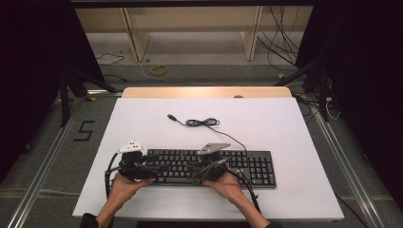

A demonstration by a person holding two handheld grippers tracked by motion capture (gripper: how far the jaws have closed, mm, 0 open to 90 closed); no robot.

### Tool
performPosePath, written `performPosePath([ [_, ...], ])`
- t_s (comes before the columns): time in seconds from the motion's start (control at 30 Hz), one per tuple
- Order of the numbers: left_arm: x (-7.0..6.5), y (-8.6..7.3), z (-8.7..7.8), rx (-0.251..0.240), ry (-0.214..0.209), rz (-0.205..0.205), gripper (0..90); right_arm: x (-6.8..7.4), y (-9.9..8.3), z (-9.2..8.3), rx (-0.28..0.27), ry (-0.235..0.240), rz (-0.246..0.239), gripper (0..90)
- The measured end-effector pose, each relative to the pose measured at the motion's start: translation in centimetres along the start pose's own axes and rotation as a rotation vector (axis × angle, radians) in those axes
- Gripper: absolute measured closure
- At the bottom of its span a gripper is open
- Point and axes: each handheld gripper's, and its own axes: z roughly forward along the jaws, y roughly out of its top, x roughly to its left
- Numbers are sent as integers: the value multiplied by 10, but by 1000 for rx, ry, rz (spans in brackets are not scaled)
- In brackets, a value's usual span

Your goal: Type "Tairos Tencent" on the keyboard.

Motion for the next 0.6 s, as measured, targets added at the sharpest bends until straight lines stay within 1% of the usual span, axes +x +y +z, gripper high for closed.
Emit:
performPosePath([
  [0.17, 0, -2, -3, -8, 0, 5, 318, 1, -1, 4, 25, -5, -9, 875],
  [0.2, 0, -2, -3, -10, -1, 1, 318, 2, -2, 5, 31, -4, -11, 879],
  [0.33, -1, -4, -4, -10, -2, 4, 317, 3, -3, 8, 45, -7, -23, 890],
  [0.6, -1, -7, -4, -3, -5, 10, 312, 4, -5, 14, 64, -13, -29, 900],
])
